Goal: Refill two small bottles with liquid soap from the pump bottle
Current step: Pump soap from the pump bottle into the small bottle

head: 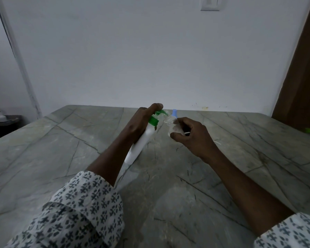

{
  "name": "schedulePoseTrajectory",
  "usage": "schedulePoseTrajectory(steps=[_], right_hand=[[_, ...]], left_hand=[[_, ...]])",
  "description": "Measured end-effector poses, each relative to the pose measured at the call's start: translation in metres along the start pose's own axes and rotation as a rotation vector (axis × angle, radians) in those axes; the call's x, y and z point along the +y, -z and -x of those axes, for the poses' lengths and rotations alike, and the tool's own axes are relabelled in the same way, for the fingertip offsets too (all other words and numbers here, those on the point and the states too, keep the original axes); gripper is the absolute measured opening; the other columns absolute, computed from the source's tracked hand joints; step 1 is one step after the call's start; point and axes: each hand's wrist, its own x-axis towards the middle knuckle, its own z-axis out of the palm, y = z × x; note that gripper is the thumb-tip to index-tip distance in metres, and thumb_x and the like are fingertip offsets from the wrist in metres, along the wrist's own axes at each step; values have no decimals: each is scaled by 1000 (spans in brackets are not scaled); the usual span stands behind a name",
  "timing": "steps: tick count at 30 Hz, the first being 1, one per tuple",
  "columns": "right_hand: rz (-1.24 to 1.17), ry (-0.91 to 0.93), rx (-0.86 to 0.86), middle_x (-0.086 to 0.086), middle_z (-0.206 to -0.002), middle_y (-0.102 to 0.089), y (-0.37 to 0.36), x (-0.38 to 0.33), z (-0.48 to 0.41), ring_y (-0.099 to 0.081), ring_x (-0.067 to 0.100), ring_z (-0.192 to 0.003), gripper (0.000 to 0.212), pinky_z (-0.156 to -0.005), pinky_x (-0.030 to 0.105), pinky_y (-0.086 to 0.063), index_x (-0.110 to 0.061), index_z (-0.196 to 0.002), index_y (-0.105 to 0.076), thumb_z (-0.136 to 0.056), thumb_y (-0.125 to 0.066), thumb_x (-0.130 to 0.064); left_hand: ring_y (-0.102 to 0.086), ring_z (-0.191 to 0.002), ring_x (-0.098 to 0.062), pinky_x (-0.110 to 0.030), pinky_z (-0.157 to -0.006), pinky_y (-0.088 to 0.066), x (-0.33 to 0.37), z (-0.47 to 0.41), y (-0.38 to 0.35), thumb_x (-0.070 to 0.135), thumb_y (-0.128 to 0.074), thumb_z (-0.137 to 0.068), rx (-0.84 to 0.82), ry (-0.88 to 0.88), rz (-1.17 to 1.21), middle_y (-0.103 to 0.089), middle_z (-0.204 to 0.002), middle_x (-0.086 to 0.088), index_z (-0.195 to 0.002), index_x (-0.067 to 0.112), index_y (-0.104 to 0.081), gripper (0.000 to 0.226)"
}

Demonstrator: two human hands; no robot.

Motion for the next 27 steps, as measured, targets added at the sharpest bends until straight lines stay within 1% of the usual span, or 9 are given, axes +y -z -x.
schedulePoseTrajectory(steps=[2,7,11,14,16,18,21,25,27], right_hand=[[-2,-2,6,-5,-104,-69,1,0,0,-66,7,-90,47,-77,16,-53,-20,-121,-64,-77,-79,-25],[1,-3,3,-4,-103,-68,2,-1,0,-66,9,-91,45,-79,20,-54,-19,-120,-65,-77,-79,-24],[21,4,-9,-4,-103,-69,2,-1,0,-65,9,-89,48,-75,15,-51,-19,-122,-64,-76,-79,-25],[20,3,-11,-2,-101,-68,1,-2,2,-65,11,-89,46,-76,19,-53,-21,-120,-65,-76,-79,-23],[12,-2,-6,-1,-101,-69,1,-2,2,-66,12,-89,43,-78,23,-55,-22,-118,-66,-76,-79,-24],[-6,-6,4,-3,-101,-70,3,-2,2,-67,9,-89,42,-77,21,-55,-23,-117,-66,-77,-79,-25],[-8,-1,7,-4,-103,-70,4,-3,1,-67,7,-90,44,-78,20,-55,-21,-119,-65,-77,-79,-25],[-9,-2,12,-5,-102,-69,4,-4,1,-67,8,-90,46,-80,24,-56,-20,-120,-65,-77,-79,-24],[-8,0,13,-4,-103,-70,4,-3,1,-67,10,-91,47,-81,26,-57,-19,-121,-65,-77,-79,-24]], left_hand=[[-54,-47,-18,-23,-50,-44,1,0,-1,41,-51,-98,-5,8,10,-60,-62,-12,-79,11,-66,39],[-55,-48,-18,-24,-52,-45,0,0,-1,40,-51,-98,2,10,11,-62,-62,-10,-81,12,-67,37],[-53,-49,-20,-28,-56,-43,-1,-1,0,34,-50,-96,14,15,4,-61,-60,-10,-72,13,-63,35],[-53,-49,-21,-29,-58,-42,-3,-3,1,32,-50,-96,16,8,5,-61,-58,-9,-69,13,-62,35],[-54,-49,-20,-30,-59,-43,-4,-4,0,37,-52,-96,12,-2,-3,-62,-58,-8,-71,14,-64,36],[-57,-51,-19,-30,-61,-45,-4,-3,-1,44,-52,-97,14,-15,-21,-64,-61,-8,-77,14,-68,39],[-58,-53,-19,-29,-61,-46,-3,-4,-2,47,-50,-98,15,-23,-23,-65,-63,-10,-81,14,-71,42],[-57,-54,-23,-30,-60,-45,-5,-4,0,48,-53,-95,-2,-18,-1,-63,-65,-14,-77,15,-72,42],[-56,-54,-24,-31,-60,-45,-5,-5,1,43,-53,-95,5,-11,17,-62,-63,-13,-74,13,-70,40]])
